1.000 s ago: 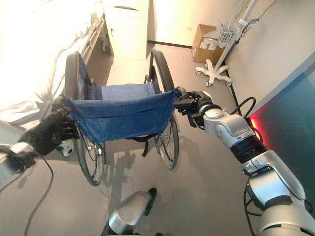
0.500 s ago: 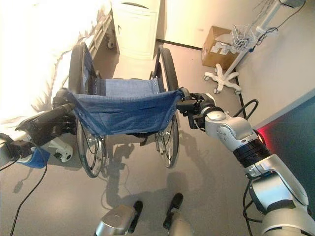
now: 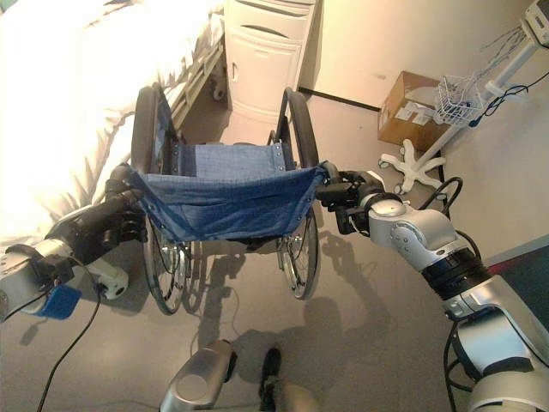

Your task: Push the wheelchair next to the bed

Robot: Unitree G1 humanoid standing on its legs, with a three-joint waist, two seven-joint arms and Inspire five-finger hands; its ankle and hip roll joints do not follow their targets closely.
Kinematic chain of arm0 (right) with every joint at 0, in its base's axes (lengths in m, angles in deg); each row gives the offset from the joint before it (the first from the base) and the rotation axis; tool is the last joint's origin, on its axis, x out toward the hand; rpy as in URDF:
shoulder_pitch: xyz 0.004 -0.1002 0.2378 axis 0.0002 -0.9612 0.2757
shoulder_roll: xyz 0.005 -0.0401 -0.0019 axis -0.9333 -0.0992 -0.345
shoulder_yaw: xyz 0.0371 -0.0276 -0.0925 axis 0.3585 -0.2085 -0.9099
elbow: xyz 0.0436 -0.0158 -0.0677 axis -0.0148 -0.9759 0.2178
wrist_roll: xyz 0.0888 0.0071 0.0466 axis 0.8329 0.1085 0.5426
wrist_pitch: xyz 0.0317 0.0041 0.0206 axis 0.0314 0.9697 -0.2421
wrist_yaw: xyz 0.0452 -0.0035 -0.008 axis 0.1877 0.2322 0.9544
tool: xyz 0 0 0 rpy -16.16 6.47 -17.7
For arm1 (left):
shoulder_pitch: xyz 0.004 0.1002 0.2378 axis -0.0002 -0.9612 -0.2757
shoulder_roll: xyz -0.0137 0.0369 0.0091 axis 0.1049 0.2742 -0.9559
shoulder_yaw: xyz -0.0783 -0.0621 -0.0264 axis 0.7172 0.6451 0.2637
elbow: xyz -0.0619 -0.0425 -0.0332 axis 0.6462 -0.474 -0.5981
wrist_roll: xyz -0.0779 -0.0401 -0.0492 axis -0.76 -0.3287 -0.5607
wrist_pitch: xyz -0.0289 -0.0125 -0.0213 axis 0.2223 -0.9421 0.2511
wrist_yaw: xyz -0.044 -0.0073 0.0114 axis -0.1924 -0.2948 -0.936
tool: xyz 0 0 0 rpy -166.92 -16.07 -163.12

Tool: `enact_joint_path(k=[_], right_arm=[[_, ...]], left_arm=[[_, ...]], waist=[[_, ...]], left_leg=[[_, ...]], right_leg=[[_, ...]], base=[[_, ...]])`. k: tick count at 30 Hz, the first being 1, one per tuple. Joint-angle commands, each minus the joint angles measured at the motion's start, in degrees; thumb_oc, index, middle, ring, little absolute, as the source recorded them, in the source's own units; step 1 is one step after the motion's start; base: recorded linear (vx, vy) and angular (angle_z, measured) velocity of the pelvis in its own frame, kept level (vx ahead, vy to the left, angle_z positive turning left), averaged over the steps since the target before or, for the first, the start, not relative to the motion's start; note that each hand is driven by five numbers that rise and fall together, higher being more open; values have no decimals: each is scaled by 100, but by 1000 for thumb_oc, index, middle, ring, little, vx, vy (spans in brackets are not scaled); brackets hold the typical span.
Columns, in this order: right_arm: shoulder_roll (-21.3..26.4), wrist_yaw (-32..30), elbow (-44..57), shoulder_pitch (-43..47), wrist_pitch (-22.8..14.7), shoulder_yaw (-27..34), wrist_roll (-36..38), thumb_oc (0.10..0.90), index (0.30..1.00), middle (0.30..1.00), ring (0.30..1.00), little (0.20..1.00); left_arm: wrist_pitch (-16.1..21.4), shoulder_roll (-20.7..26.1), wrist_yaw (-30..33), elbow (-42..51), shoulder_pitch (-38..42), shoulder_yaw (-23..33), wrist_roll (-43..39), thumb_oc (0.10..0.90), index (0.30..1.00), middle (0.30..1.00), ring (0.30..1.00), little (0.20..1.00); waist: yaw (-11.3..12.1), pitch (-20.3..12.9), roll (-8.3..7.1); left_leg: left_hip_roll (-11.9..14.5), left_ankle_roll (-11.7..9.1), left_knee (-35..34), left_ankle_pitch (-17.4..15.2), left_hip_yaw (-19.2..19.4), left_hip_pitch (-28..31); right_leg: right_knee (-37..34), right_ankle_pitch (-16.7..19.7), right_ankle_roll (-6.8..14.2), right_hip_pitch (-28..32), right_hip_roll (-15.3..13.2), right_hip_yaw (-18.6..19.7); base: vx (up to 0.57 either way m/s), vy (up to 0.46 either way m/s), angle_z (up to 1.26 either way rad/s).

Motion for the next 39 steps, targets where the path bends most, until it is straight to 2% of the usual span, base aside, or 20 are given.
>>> enact_joint_path(k=[1, 2, 4, 6, 8, 12, 13, 15, 16, 18, 19, 20, 22, 23, 27, 38, 39], right_arm=[[-581, 1141, 1578, 293, -624, -345, 199, 400, 300, 300, 300, 300], [-610, 1085, 1595, 220, -616, -315, 186, 400, 300, 300, 300, 300], [-598, 1063, 1643, 117, -609, -265, 168, 400, 300, 300, 300, 300], [-559, 1105, 1697, -165, -646, -166, 70, 400, 300, 300, 300, 300], [-519, 1160, 1750, -455, -683, 31, -31, 400, 300, 300, 300, 300], [-521, 1092, 1812, -706, -814, 225, -63, 400, 300, 300, 300, 300], [-562, 1057, 1802, -726, -879, 264, -33, 400, 300, 300, 300, 300], [-619, 1085, 1801, -694, -890, 259, 5, 400, 300, 300, 300, 300], [-665, 1087, 1820, -656, -872, 226, 22, 400, 300, 300, 300, 300], [-684, 1098, 1854, -591, -841, 180, 7, 400, 300, 300, 300, 300], [-684, 1099, 1855, -590, -841, 179, 6, 400, 300, 300, 300, 300], [-627, 1122, 1900, -608, -898, 155, 4, 400, 300, 300, 300, 300], [-614, 1136, 1907, -605, -932, 154, 45, 400, 300, 300, 300, 300], [-622, 1144, 1883, -576, -928, 179, 80, 400, 300, 300, 300, 300], [-470, 1076, 1826, -482, -934, 186, 306, 400, 300, 300, 300, 300], [-453, 813, 1719, -520, -917, 247, 172, 400, 300, 300, 300, 300], [-437, 753, 1694, -541, -902, 270, 133, 642, 662, 662, 662, 662]], left_arm=[[803, -261, 2, -226, 1090, 137, 233, 400, 300, 300, 300, 300], [798, -352, 8, -207, 1137, 88, 319, 400, 300, 300, 300, 300], [795, -430, 23, -184, 1176, 55, 390, 400, 300, 300, 300, 300], [725, -440, 44, -197, 1279, 52, 296, 400, 300, 300, 300, 300], [690, -362, -5, -298, 1406, -14, 213, 400, 300, 300, 300, 300], [708, -229, -172, -557, 1764, -235, 135, 400, 300, 300, 300, 300], [718, -166, -296, -717, 1939, -315, 146, 400, 300, 300, 300, 300], [693, -79, -357, -864, 2109, -372, 122, 400, 300, 300, 300, 300], [690, -55, -347, -928, 2180, -405, 105, 400, 300, 300, 300, 300], [703, -26, -265, -902, 2235, -439, 69, 400, 300, 300, 300, 300], [706, -25, -259, -897, 2235, -440, 65, 400, 300, 300, 300, 300], [808, 48, -182, -846, 2201, -461, -63, 400, 300, 300, 300, 300], [840, 81, -162, -797, 2110, -367, -86, 400, 300, 300, 300, 300], [846, 75, -156, -743, 2042, -284, -54, 400, 300, 300, 300, 300], [868, 81, -48, -613, 1931, -269, -56, 400, 300, 300, 300, 300], [870, -59, 140, -449, 1699, -185, -14, 400, 300, 300, 300, 300], [869, -72, 216, -428, 1643, -132, 3, 485, 427, 427, 427, 427]], waist=[[-342, -489, 148], [-334, -490, 191], [-337, -486, 203], [-400, -565, 188], [-445, -611, 182], [-458, -594, 195], [-456, -547, 208], [-449, -517, 229], [-439, -493, 229], [-490, -459, 235], [-494, -454, 239], [-541, -431, 183], [-544, -396, 167], [-559, -374, 129], [-525, -503, 5], [-487, -603, -59], [-477, -606, -65]], left_leg=[[219, -197, 77, 1664, 623, -462], [321, -286, -79, 1831, 614, -542], [356, -316, -60, 1854, 581, -593], [215, -152, -172, 1288, 747, -438], [127, -67, -87, 1053, 843, -355], [-100, 132, -50, 842, 783, -209], [-197, 235, -92, 779, 699, -86], [-245, 303, -148, 708, 729, 74], [-249, 315, -194, 668, 804, 197], [-241, 280, -225, 629, 836, 322], [-238, 276, -224, 626, 833, 330], [-307, 294, -169, 524, 855, 322], [-276, 301, -117, 509, 880, 314], [-245, 309, -134, 502, 907, 327], [-270, 269, -378, 565, 950, 329], [-239, 225, -501, 546, 952, 372], [-228, 218, -498, 541, 958, 384]], right_leg=[[-330, -229, 76, 1085, 84, -1721], [-367, -298, 59, 1177, 102, -1743], [-350, -361, 64, 1238, 66, -1740], [-248, -422, 207, 1300, -163, -1756], [-101, -477, 296, 1356, -294, -1767], [533, -547, 461, 1234, -478, -1750], [1049, -391, 584, 1048, -584, -1732], [1385, -244, 643, 920, -705, -1794], [1349, -182, 646, 878, -779, -1839], [725, -233, 585, 775, -709, -1834], [685, -231, 579, 781, -699, -1836], [94, 50, 603, 613, -728, -1825], [115, 136, 623, 530, -728, -1790], [22, 167, 621, 532, -672, -1703], [-505, 320, 636, 692, -586, -1762], [-843, 344, 606, 888, -523, -1796], [-856, 339, 597, 912, -520, -1812]], base=[[251, 138, -43], [249, 158, -50], [194, 153, -33], [235, 290, -28], [211, 267, -17], [159, 185, 4], [135, 167, -3], [143, 151, -6], [96, 79, -18], [48, 16, -37], [2, -55, -39], [-17, -71, -33], [-16, -80, -26], [18, -107, -10], [26, -90, 0], [29, -31, 1], [0, 0, 0]])
